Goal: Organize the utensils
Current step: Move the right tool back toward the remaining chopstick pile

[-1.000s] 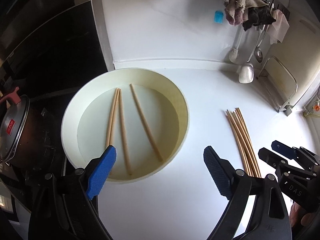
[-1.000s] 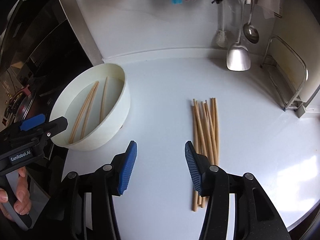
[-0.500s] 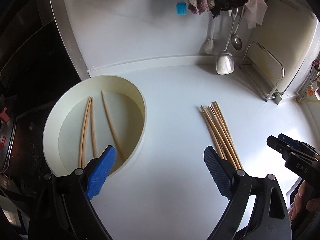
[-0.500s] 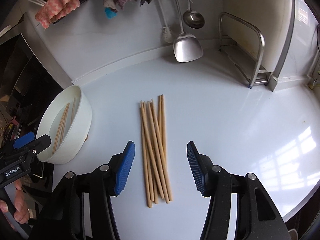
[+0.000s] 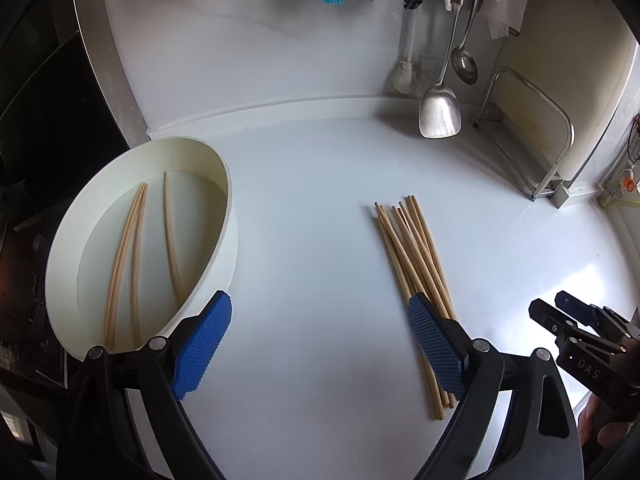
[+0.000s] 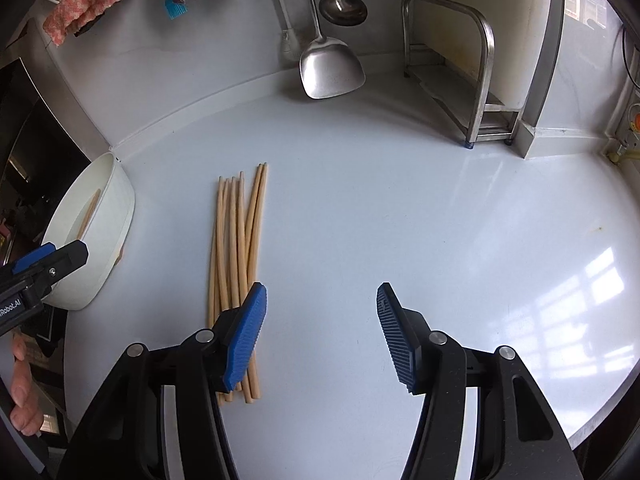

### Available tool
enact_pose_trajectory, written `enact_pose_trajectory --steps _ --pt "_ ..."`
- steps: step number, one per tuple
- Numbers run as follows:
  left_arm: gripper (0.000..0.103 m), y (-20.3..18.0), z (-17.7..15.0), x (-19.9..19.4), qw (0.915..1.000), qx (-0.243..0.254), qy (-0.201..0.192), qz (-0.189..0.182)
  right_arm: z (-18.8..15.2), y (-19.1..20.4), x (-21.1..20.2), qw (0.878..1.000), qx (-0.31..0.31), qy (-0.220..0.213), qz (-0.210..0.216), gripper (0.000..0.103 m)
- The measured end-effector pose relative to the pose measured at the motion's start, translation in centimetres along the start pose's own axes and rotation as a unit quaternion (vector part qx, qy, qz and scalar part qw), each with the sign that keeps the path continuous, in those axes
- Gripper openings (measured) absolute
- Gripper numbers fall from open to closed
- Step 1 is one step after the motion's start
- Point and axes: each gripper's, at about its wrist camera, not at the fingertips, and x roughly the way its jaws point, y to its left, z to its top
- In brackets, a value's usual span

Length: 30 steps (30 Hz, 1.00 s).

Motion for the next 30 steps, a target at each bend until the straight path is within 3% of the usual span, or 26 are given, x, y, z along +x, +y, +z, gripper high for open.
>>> enact_pose_trajectory --steps 17,30 --pt "0.088 -0.8 -2.4 4.2 0.9996 -0.028 0.008 0.002 0.2 2.1 4.9 0.998 -0.043 -0.013 0.035 0.056" --pt "0.088 0.0 -3.1 4.7 0.9995 -0.029 0.011 0.001 0.6 3.5 6.8 0.999 -0.049 -0.015 0.018 0.056"
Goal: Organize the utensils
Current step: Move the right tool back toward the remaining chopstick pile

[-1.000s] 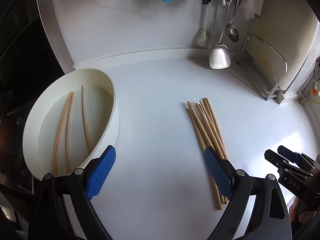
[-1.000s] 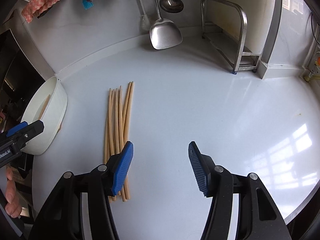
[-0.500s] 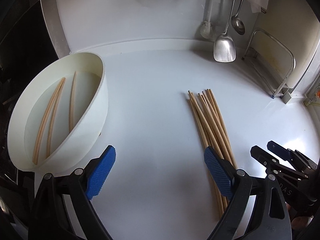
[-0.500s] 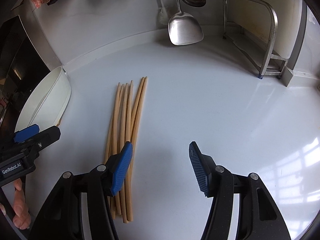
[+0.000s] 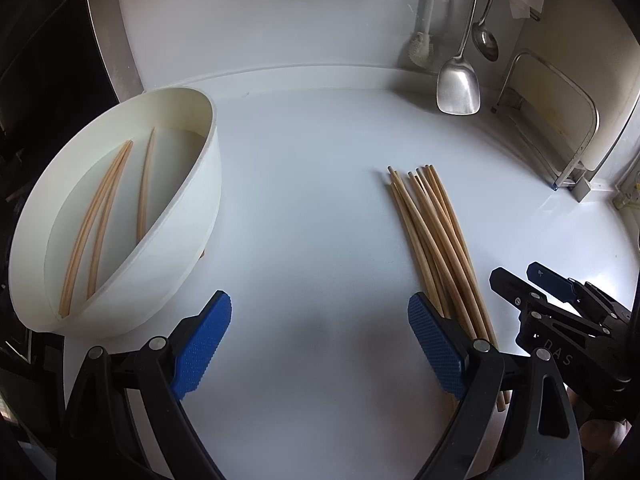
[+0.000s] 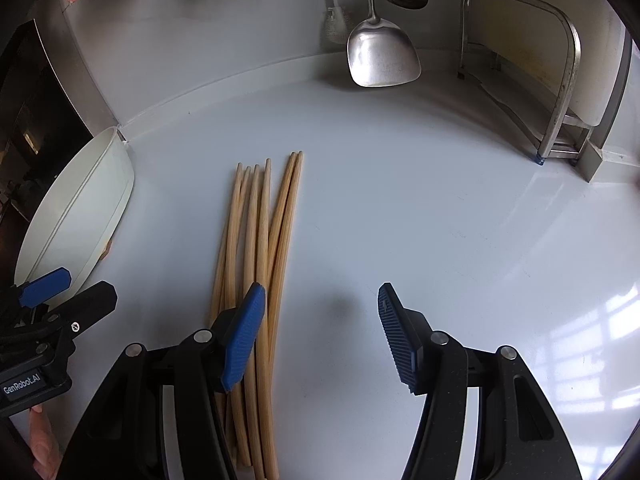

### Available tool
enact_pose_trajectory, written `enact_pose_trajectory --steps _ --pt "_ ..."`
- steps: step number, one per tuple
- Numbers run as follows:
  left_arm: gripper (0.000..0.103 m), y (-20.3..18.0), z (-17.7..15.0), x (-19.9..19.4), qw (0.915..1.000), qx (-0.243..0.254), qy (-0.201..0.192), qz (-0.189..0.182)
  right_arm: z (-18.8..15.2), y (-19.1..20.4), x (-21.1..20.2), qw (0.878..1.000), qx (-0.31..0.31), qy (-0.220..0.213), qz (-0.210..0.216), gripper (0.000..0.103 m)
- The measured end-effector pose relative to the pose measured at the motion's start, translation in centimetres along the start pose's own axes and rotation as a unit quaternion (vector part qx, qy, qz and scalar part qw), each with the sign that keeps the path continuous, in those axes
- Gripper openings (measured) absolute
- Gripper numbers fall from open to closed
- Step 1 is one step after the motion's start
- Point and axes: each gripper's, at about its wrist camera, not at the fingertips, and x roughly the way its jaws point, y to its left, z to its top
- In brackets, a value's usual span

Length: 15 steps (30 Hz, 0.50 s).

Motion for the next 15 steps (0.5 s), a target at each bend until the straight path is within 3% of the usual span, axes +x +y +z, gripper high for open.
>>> enact_pose_trajectory --steps 15 --pt "0.088 0.8 -0.6 0.9 0.9999 -0.007 0.007 0.001 -0.1 1.1 1.6 0.999 -0.021 0.007 -0.024 0.056"
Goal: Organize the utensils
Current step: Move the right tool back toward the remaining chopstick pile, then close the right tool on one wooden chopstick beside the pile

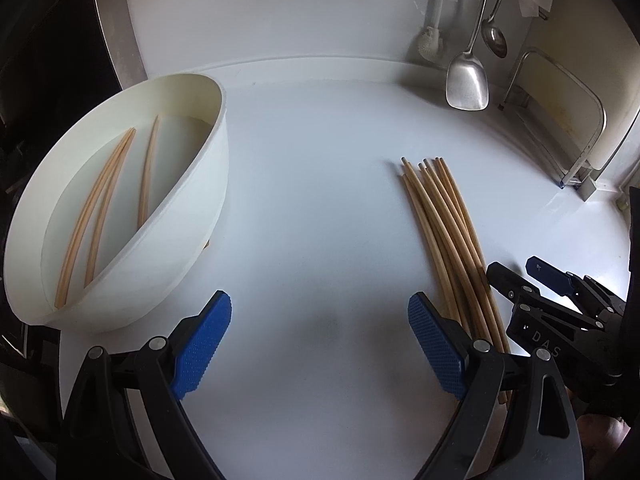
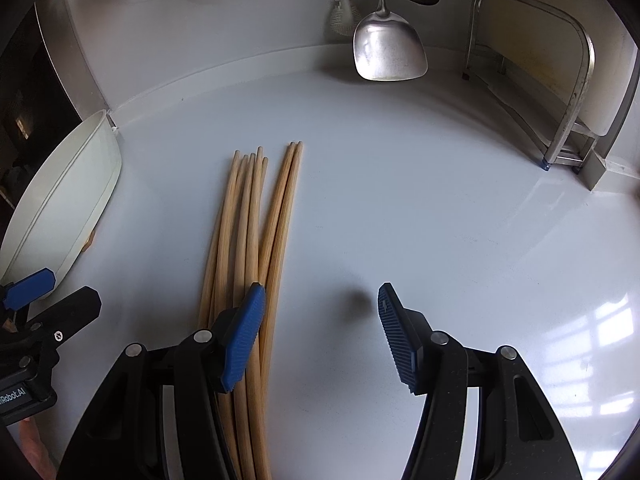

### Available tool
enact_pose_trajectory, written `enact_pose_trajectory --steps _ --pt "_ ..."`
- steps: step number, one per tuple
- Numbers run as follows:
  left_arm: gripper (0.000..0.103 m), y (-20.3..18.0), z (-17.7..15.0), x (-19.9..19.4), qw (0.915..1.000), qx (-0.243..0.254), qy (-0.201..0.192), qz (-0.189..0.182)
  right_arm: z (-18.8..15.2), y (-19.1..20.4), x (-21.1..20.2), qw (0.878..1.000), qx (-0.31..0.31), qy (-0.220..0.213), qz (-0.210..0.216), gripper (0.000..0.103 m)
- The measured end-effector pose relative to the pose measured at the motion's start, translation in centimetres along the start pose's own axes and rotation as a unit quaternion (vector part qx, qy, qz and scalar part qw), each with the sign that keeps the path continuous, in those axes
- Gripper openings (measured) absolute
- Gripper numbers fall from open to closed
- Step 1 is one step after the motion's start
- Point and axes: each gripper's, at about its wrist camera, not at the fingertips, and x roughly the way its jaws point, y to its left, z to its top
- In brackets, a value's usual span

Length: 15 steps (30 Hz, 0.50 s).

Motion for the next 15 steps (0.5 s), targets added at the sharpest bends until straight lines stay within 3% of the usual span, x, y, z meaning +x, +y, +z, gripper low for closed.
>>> enact_pose_trajectory --steps 13,15 --pt "0.088 -0.24 0.36 0.79 0.9999 0.002 0.006 -0.008 -0.67 0.36 0.20 1.000 -0.021 -0.002 -0.015 0.056" --pt "0.088 -0.55 0.45 0.90 0.9999 0.003 0.007 -0.009 -0.86 0.36 0.20 0.999 -0.031 -0.004 -0.022 0.050"
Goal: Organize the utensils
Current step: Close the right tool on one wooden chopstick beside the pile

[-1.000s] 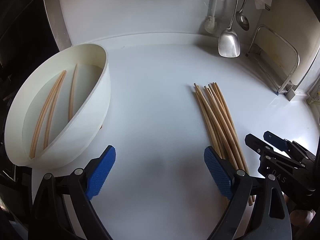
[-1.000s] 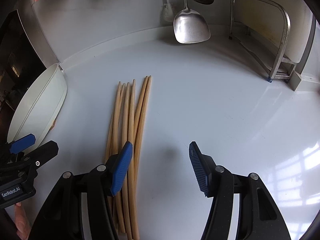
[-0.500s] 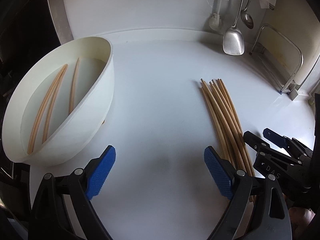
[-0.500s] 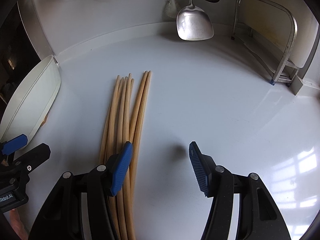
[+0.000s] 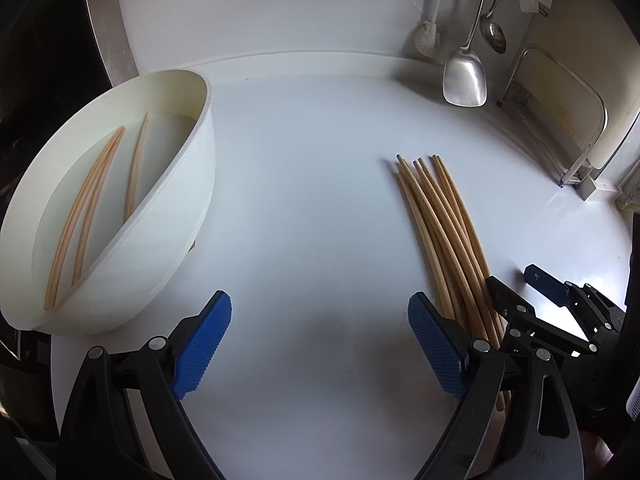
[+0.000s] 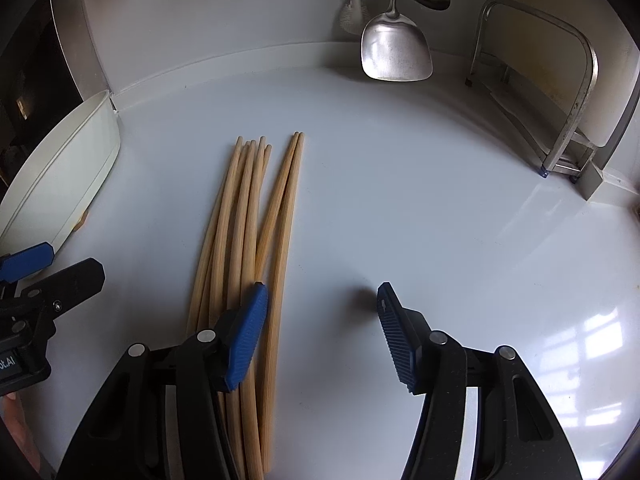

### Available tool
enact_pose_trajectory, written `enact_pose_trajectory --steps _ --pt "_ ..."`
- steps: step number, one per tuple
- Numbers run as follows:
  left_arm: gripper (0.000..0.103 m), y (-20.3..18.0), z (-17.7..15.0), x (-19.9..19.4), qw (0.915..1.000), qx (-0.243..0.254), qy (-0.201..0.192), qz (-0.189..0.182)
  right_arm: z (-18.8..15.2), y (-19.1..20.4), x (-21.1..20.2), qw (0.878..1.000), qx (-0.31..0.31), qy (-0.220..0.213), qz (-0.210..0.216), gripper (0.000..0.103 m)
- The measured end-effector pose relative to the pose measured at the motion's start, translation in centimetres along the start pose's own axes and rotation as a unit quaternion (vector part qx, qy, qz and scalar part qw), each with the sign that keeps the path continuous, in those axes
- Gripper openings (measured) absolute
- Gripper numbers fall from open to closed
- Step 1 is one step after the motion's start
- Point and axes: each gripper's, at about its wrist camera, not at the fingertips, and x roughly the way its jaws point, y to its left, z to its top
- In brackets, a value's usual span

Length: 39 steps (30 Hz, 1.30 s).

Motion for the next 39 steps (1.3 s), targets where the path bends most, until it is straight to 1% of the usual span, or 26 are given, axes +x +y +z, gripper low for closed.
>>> enact_pose_trajectory --steps 1,3,6,7,9,11,21,30,31,33,37,39 --pt "0.088 -0.1 0.0 0.0 1.0000 0.000 0.001 -0.001 -0.1 0.0 0.0 1.000 -0.005 -0.001 -0.004 0.047" --pt "0.088 -0.4 0.2 0.2 1.0000 0.000 0.001 -0.002 -0.1 -0.2 -0.1 1.000 -0.009 -0.004 -0.007 0.037" --pt "0.088 -1.0 0.3 0.4 1.0000 0.000 0.001 -0.004 -0.1 -0.7 -0.1 1.000 -0.005 -0.006 -0.008 0.028" --pt "0.088 -1.2 0.4 0.4 1.0000 0.001 0.001 -0.006 -0.1 -0.9 -0.1 1.000 -0.004 -0.007 -0.009 0.026" --pt "0.088 -1.7 0.5 0.6 1.0000 0.002 -0.001 -0.008 -0.2 -1.2 -0.2 1.000 -0.001 -0.009 -0.010 0.019" --pt "0.088 -2.2 0.6 0.8 0.9999 0.004 -0.002 -0.010 -0.2 -1.7 -0.2 1.000 0.003 -0.009 -0.011 0.018" --pt "0.088 -3.9 0.8 2.3 0.9998 0.015 0.004 -0.016 -0.9 -4.1 -0.5 0.999 0.018 -0.012 -0.029 0.018" --pt "0.089 -4.6 0.2 3.9 0.9995 0.025 0.020 -0.007 -1.3 -4.6 -0.9 1.000 0.017 -0.012 -0.015 0.018" --pt "0.089 -4.5 0.1 3.9 0.9994 0.025 0.021 -0.009 -1.3 -4.6 -0.9 1.000 0.019 -0.012 -0.014 0.019" --pt "0.089 -4.4 -0.1 3.8 0.9994 0.026 0.022 -0.010 -1.2 -4.7 -0.8 1.000 0.021 -0.013 -0.012 0.024" --pt "0.090 -4.1 -0.6 4.0 0.9990 0.029 0.034 -0.002 -1.0 -4.9 -0.7 1.000 0.025 -0.016 -0.010 0.025" --pt "0.091 -3.9 -0.9 3.9 0.9990 0.030 0.032 0.004 -1.0 -4.9 -0.6 1.000 0.025 -0.017 -0.009 0.028"
